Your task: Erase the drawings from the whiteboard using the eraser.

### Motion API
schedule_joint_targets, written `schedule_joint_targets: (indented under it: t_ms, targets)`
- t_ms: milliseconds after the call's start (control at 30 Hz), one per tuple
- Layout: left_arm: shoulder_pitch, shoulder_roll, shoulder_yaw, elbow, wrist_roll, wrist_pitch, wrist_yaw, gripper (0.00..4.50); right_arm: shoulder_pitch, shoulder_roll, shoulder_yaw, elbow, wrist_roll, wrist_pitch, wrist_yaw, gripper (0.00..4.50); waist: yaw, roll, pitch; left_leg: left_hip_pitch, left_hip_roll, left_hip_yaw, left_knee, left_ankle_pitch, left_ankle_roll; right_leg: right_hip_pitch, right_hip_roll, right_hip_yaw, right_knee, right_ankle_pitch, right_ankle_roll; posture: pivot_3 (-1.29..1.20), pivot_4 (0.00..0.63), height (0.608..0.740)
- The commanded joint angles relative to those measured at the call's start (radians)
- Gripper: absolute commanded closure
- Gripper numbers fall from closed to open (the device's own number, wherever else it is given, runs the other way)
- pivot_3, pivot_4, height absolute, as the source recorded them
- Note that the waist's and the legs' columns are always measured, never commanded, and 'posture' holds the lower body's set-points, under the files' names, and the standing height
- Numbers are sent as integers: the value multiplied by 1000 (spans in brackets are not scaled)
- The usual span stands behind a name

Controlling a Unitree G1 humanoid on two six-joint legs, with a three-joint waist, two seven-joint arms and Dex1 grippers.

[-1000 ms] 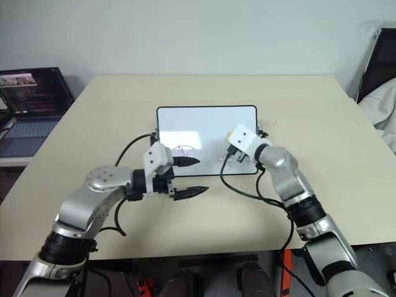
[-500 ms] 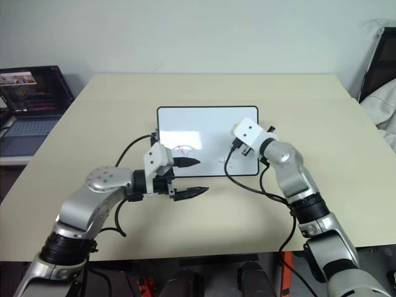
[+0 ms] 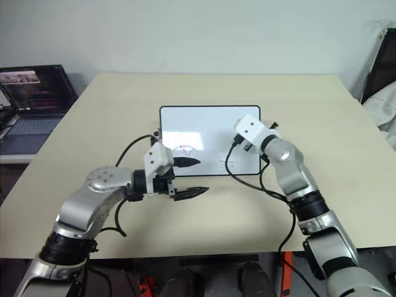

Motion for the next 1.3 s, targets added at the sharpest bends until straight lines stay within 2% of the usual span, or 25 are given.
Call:
schedule_joint_targets:
  t_ms: [33,300,467,600,700,767,867,967,1133,1300]
  targets:
    - [-3,1,13,-37,-11,-4,5,0,24,7,-29,18,20,41,8,3378,0,0,0,0,0,0,0,0,0,0,0,0,0,0,0,0,150,740]
    - [26,14,47,-46,-16,9,28,0,97,29,-65,-92,92,123,54,3378,-1,0,0,0,0,0,-2,0,0,0,-1,0,-1,-1,1,0,150,740]
    - [74,52,126,-36,-28,18,42,0,124,57,-143,-215,158,128,17,3379,0,0,0,0,1,0,-5,0,0,-1,-1,0,-1,-1,1,0,150,740]
    - [98,48,187,-39,-57,27,66,0,143,63,-211,-354,246,173,44,3379,2,1,2,-1,0,0,-11,0,0,-3,-1,0,-5,1,-2,0,150,740]
    - [128,35,238,-59,-103,54,96,0,213,19,-224,-508,326,216,133,3379,6,0,2,-10,0,-1,-13,0,-1,-13,-3,-1,-6,0,-3,0,150,740]
    - [161,38,256,-81,-130,71,98,0,319,-37,-215,-631,361,250,186,3379,11,0,2,-18,1,-1,-12,-1,-2,-20,-4,-1,-6,-1,-2,0,150,740]
    - [206,48,265,-94,-141,66,94,0,457,-73,-229,-783,418,302,204,3379,21,1,2,-25,1,-3,-12,-2,-4,-23,-5,-1,-10,-3,-2,0,150,740]
    - [226,55,261,-98,-140,58,88,0,530,-68,-238,-860,458,326,194,3379,20,1,2,-28,1,-3,-12,-3,-3,-24,-5,-1,-13,-2,-2,0,150,740]
    - [218,59,233,-84,-124,37,69,0,646,-76,-205,-896,444,302,162,3379,22,1,2,-23,1,-5,-12,-3,-3,-19,-4,-3,-13,-2,-3,0,150,740]
    - [189,69,183,-50,-85,-1,37,0,679,-148,-137,-852,351,229,154,3379,23,0,2,-22,0,-3,-11,-3,-3,-18,-2,-4,-12,-2,-2,0,150,740]
